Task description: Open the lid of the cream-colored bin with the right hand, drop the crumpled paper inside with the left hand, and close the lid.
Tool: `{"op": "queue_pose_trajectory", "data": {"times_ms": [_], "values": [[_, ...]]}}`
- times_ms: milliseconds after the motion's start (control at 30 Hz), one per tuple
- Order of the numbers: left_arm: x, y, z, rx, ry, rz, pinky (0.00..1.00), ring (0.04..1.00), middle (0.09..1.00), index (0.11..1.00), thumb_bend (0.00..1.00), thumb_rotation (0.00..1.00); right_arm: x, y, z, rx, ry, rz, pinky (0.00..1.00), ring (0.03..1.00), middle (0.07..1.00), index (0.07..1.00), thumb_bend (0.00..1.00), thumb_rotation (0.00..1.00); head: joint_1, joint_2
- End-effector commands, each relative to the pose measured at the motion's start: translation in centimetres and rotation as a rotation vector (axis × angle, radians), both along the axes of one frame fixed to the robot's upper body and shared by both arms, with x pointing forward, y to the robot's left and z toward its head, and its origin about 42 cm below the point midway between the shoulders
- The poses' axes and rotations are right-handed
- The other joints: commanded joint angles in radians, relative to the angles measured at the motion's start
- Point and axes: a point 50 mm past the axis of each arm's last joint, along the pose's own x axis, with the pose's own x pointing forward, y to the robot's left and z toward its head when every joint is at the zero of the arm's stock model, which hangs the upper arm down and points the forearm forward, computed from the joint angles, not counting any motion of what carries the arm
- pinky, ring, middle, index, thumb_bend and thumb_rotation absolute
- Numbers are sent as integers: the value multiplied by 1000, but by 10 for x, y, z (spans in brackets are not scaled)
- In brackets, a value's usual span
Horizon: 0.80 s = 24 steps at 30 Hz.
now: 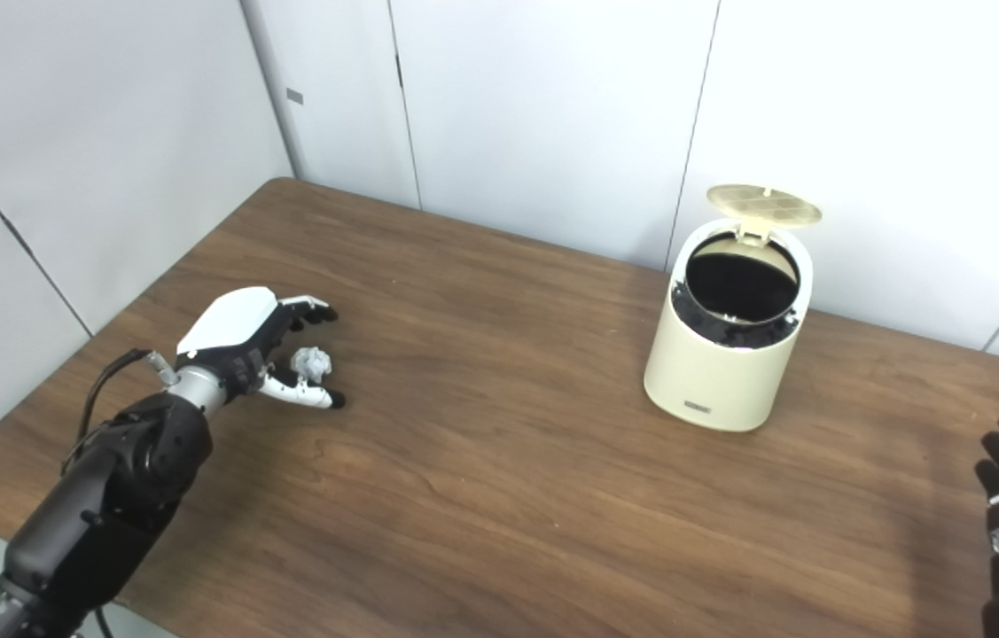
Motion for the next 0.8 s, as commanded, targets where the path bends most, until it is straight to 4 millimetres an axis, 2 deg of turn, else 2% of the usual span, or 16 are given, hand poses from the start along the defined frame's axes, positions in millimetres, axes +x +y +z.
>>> {"op": "queue_pose_trajectory", "data": {"times_ms": [0,200,433,500,767], "values": [[7,9,20,67,-40,-17,644,769,802,792,890,234,3,1,19,-3,-71,5,934,898,884,836,368,752,-1,1],[8,9,25,104,19,-41,625,761,789,788,892,232,2,0,19,-13,-71,13,971,926,902,849,375,787,2,6],[13,11,37,143,64,-61,643,768,790,779,890,254,0,-2,20,-23,-65,3,966,920,893,845,385,786,9,17],[14,12,39,149,71,-61,652,773,791,777,887,256,0,-2,19,-28,-66,3,976,926,900,853,383,813,11,18],[16,12,40,142,82,-66,646,765,780,766,875,259,1,-4,18,-45,-68,3,959,919,894,856,376,815,13,21]]}}
